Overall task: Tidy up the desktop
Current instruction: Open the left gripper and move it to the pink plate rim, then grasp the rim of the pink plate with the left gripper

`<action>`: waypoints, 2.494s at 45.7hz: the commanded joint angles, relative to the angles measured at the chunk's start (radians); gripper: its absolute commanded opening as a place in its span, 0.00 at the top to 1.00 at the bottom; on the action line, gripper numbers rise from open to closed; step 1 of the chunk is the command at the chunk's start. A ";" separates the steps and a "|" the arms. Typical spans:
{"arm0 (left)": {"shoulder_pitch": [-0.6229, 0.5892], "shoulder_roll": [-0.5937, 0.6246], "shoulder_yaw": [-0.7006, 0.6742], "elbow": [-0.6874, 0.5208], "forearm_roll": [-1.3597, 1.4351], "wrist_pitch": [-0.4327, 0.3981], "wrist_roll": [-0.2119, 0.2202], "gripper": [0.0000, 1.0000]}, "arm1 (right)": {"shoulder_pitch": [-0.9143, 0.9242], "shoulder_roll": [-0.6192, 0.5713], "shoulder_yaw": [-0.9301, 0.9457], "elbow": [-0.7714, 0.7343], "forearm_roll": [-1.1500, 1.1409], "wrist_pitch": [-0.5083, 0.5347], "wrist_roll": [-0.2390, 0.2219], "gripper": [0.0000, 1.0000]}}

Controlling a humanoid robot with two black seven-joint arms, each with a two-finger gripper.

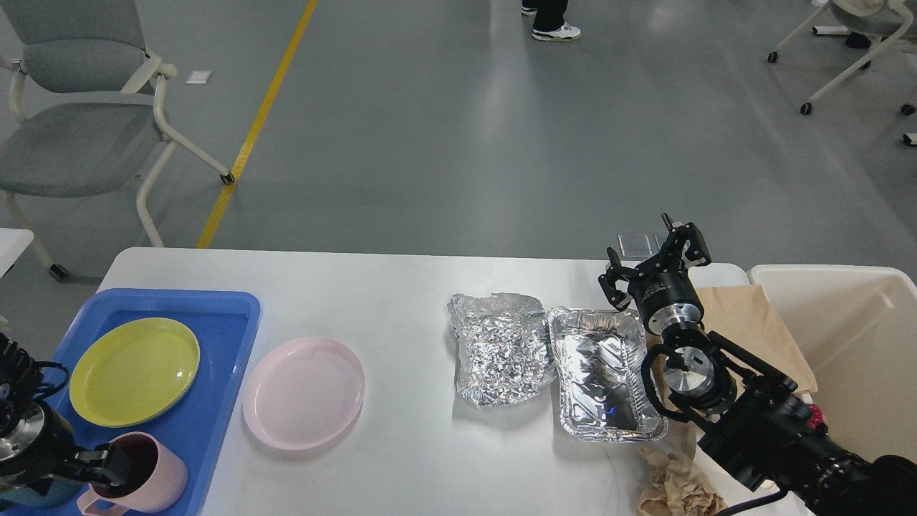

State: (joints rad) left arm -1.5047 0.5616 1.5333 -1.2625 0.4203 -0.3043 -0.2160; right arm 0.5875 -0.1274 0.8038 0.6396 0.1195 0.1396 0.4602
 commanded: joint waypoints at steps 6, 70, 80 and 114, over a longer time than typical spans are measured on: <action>-0.147 0.050 -0.045 0.015 -0.009 -0.183 -0.055 0.00 | 0.000 0.000 0.000 -0.001 0.000 0.000 0.000 0.00; 0.179 -0.150 -0.430 0.011 -0.713 0.099 0.144 0.04 | 0.000 0.000 0.000 0.000 0.000 0.000 0.000 0.00; 0.213 -0.152 -0.429 0.011 -0.713 0.209 0.138 0.09 | 0.000 0.000 0.000 0.000 0.000 0.000 0.000 0.00; 0.245 -0.160 -0.433 0.018 -0.715 0.280 0.084 0.53 | 0.000 0.000 0.000 0.000 0.000 0.000 0.000 0.00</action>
State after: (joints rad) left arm -1.2616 0.4035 1.0999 -1.2452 -0.2945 -0.0441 -0.1310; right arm 0.5875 -0.1274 0.8038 0.6396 0.1195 0.1395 0.4602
